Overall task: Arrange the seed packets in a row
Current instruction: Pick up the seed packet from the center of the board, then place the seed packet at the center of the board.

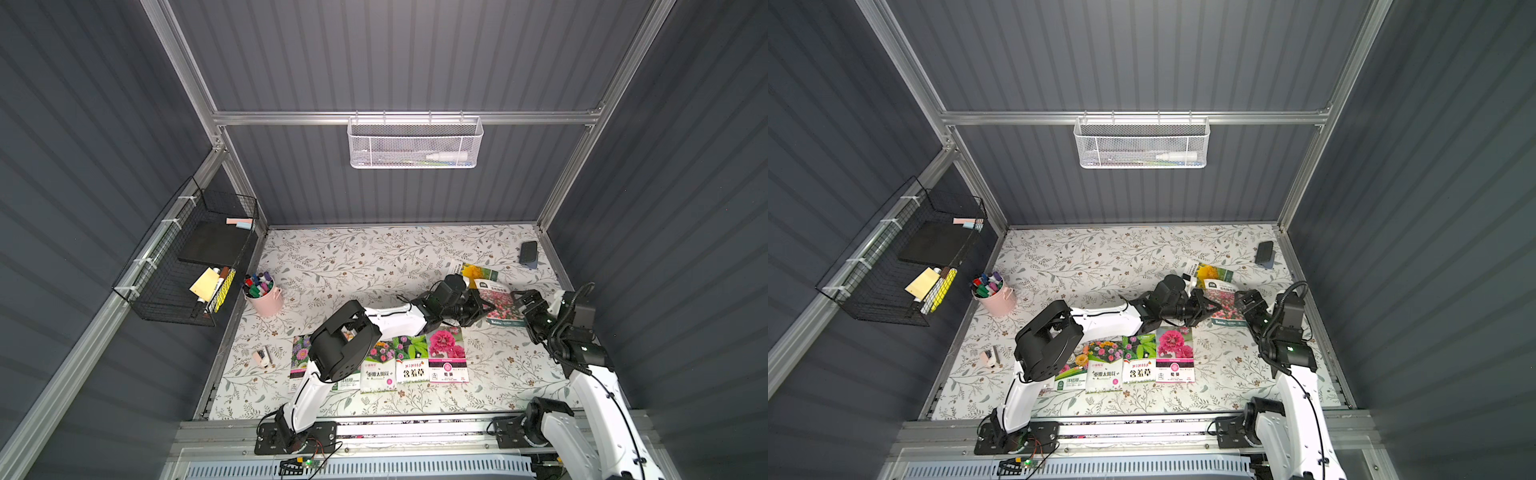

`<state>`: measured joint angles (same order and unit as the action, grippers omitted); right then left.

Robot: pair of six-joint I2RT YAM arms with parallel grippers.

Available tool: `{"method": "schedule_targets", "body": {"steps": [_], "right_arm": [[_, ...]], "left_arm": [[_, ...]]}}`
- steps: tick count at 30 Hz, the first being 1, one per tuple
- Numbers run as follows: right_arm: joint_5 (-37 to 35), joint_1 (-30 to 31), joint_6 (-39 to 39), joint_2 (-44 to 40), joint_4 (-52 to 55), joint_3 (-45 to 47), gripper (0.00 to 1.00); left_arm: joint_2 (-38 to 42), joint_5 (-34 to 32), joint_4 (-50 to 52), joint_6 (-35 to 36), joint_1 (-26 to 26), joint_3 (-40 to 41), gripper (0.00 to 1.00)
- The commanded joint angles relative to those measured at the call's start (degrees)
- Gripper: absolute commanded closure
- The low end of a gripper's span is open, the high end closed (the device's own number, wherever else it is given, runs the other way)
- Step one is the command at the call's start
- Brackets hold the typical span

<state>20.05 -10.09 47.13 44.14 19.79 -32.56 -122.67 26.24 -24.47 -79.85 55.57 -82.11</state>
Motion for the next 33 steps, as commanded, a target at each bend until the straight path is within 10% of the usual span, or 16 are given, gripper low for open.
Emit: {"method": "schedule_targets", "body": {"steps": [1,10,24,33], "right_arm": [[4.6,-2.7,-6.2,0.3,7.8,-3.2,0.01],[23.5,-3.4,-6.3,12.5,8.8,-3.4,0.01],[24.0,-1.5,-0.1,2.4,3.1,10.9,0.01],[18.7,4.9,3.9,5.9,-2.7,13.0,0.01]], "left_arm": [[2.3,4.7,3.6,3.9,0.2,3.8,1.0],[5.0,0.8,12.5,11.8,3.7,9.5,1.0],[7.2,-22.4,19.5,20.8,11.3,10.5,1.0],[5.9,-23.0,18.4,18.0,11.6,10.3,1.0]]}}
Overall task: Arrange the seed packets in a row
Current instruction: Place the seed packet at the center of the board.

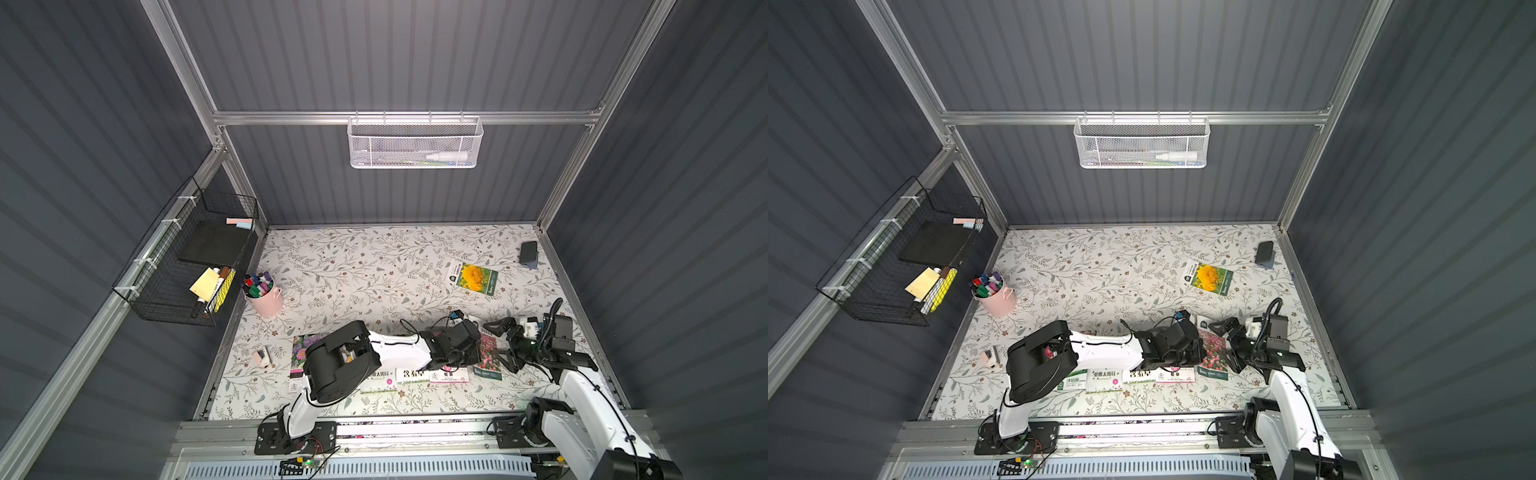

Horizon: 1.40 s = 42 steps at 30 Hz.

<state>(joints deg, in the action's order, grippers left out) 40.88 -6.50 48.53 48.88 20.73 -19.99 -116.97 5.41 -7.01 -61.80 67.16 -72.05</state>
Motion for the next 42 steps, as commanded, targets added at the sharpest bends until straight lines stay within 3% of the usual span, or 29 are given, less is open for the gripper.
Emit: {"method": "schedule_targets", "body": {"steps": [1,18,25,28,33,37,42], "right_arm": [[-2.8,1.9,3.2,2.1,-4.8,0.7,0.01],[-9.7,6.2,8.2,10.9,-13.7,2.7,0.01],[-11.2,6.9,8.4,14.0,-14.7,1.4,0.01],[-11.6,7.2,8.7,13.3,-14.4,0.7,0.01],[-11.9,8.3,8.9,12.0,-12.8,-0.2,0.01],[-13.4,8.4,9.2,8.6,-10.3,-0.2,0.01],[-14.0,8.4,8.6,6.1,-7.9,-1.6,0.01]], "left_arm": [[0.2,-2.0,1.0,-0.4,0.0,0.1,1.0],[-1.9,0.9,0.5,-5.5,0.4,-0.4,1.0],[-3.0,2.5,2.8,-5.9,0.8,-2.9,0.64],[-3.2,2.6,4.0,-5.6,1.2,-4.2,0.62],[-4.3,3.2,4.4,-5.3,1.3,-5.1,0.71],[-5.3,4.3,4.1,-5.9,1.3,-7.3,0.99],[-5.8,6.2,3.7,-6.6,1.3,-7.6,1.0]]}}
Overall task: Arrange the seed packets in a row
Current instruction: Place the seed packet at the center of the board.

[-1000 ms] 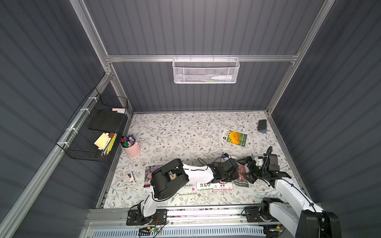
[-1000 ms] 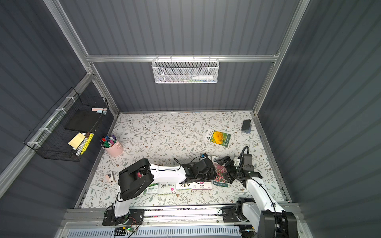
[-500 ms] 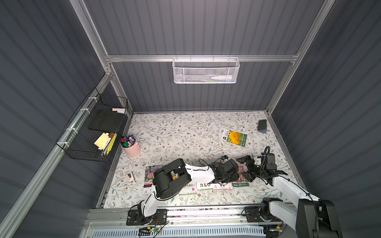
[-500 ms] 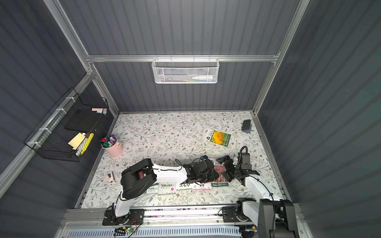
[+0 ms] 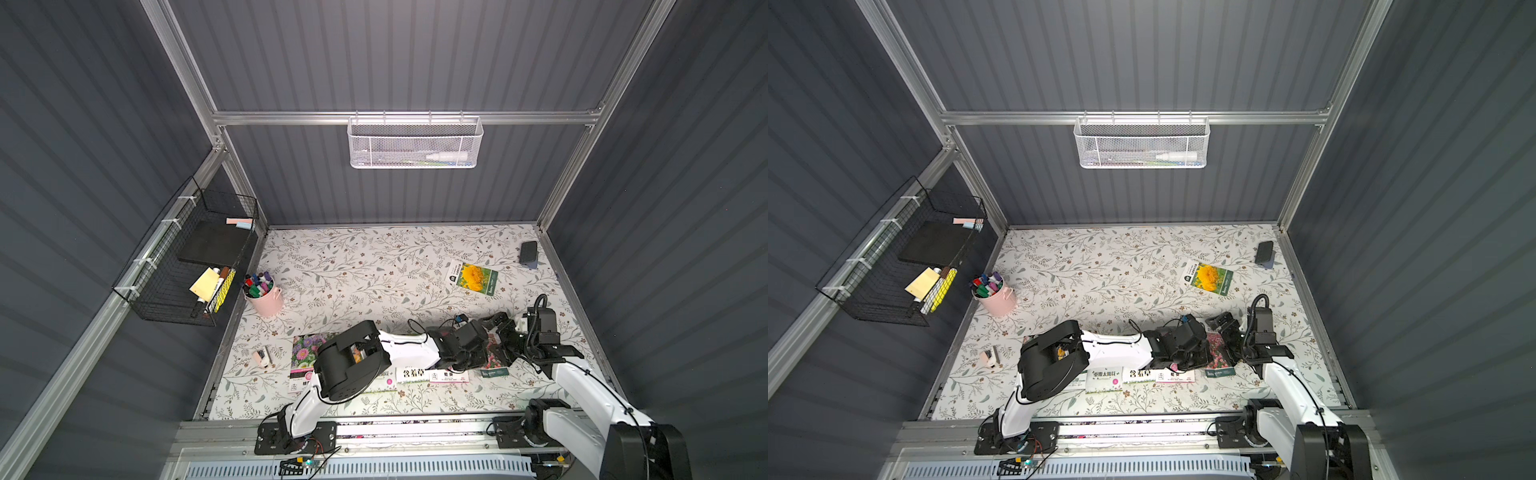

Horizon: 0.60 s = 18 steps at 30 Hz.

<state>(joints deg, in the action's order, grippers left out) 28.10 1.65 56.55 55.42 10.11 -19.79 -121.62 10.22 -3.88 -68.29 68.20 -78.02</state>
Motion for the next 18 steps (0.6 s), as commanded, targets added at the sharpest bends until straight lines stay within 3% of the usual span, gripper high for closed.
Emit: {"method": "schedule_targets", "body": {"steps": [1,10,13,18], "right_arm": [[-1.0,0.2,0.5,0.0,2.8,-2.1,0.01],[-0.8,0.3,2.3,4.2,-1.9,0.1,0.01],[-1.0,0.4,3.1,6.1,-3.8,1.0,0.01],[-3.4,1.0,4.3,7.2,-4.4,2.6,0.01]], "left_arm": [[-1.2,2.0,0.5,-0.2,0.3,-1.8,1.0],[-0.9,4.5,1.2,-0.8,0.3,-1.2,0.97],[-0.7,5.0,1.8,-0.4,0.2,-1.5,0.74],[0.5,4.7,6.6,3.2,0.2,-3.9,0.5]]}}
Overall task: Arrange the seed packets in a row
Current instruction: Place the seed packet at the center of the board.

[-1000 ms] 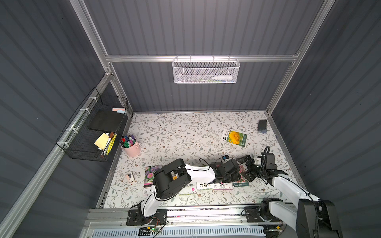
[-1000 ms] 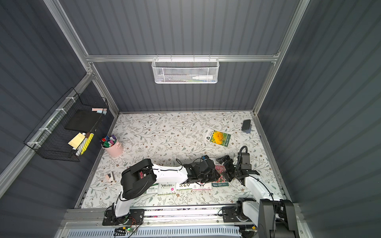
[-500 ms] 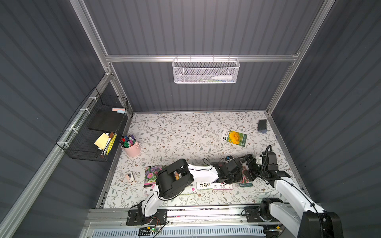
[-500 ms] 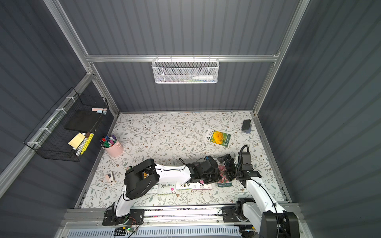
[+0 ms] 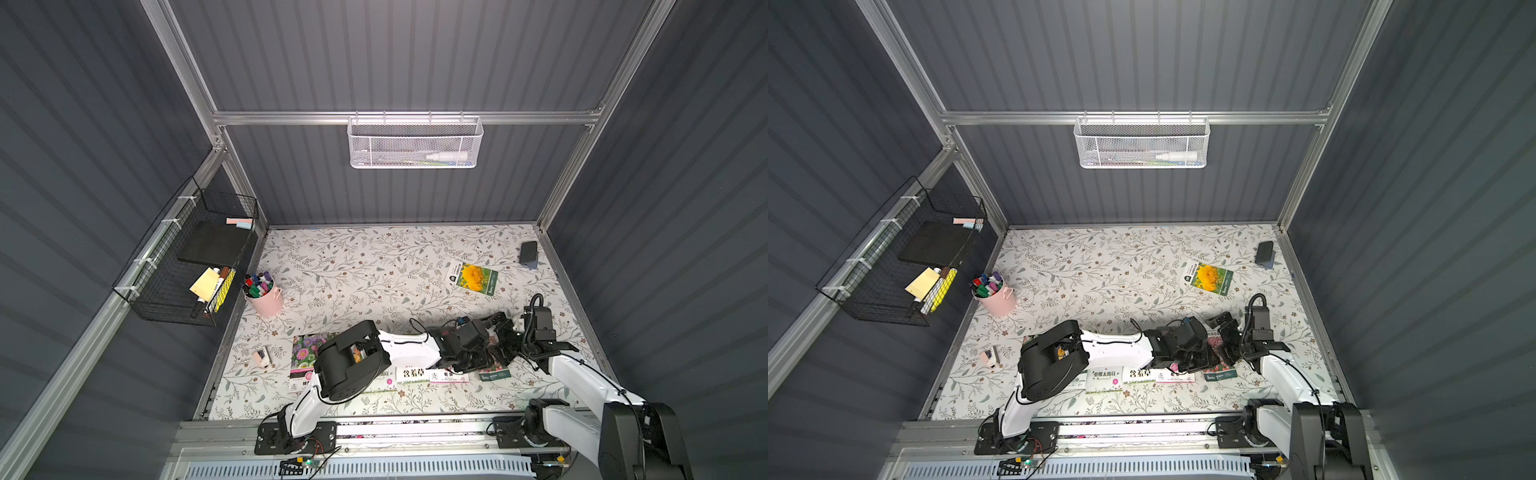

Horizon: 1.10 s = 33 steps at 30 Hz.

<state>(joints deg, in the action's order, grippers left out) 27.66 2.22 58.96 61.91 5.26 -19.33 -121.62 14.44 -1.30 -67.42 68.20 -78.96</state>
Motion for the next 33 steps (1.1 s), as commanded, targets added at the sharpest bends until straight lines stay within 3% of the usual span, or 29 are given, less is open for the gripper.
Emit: {"method": "schedule_targets", "body": {"steps": [1,13,22,33], "right_arm": [[-3.4,0.5,2.2,0.5,0.4,2.5,0.01],[-8.3,0.6,4.5,-4.1,3.2,5.3,0.01],[-13.1,1.7,6.6,-8.3,6.2,5.9,0.01],[-25.7,15.6,17.2,-4.5,6.6,2.3,0.01]], "left_arm": [[0.7,0.6,5.0,2.7,0.1,-3.5,0.47],[4.5,0.3,19.2,10.8,-0.7,-9.8,0.39],[9.3,-0.2,27.1,16.3,-4.1,-11.9,0.33],[12.2,-1.4,26.7,17.3,-6.0,-9.2,0.32]]}}
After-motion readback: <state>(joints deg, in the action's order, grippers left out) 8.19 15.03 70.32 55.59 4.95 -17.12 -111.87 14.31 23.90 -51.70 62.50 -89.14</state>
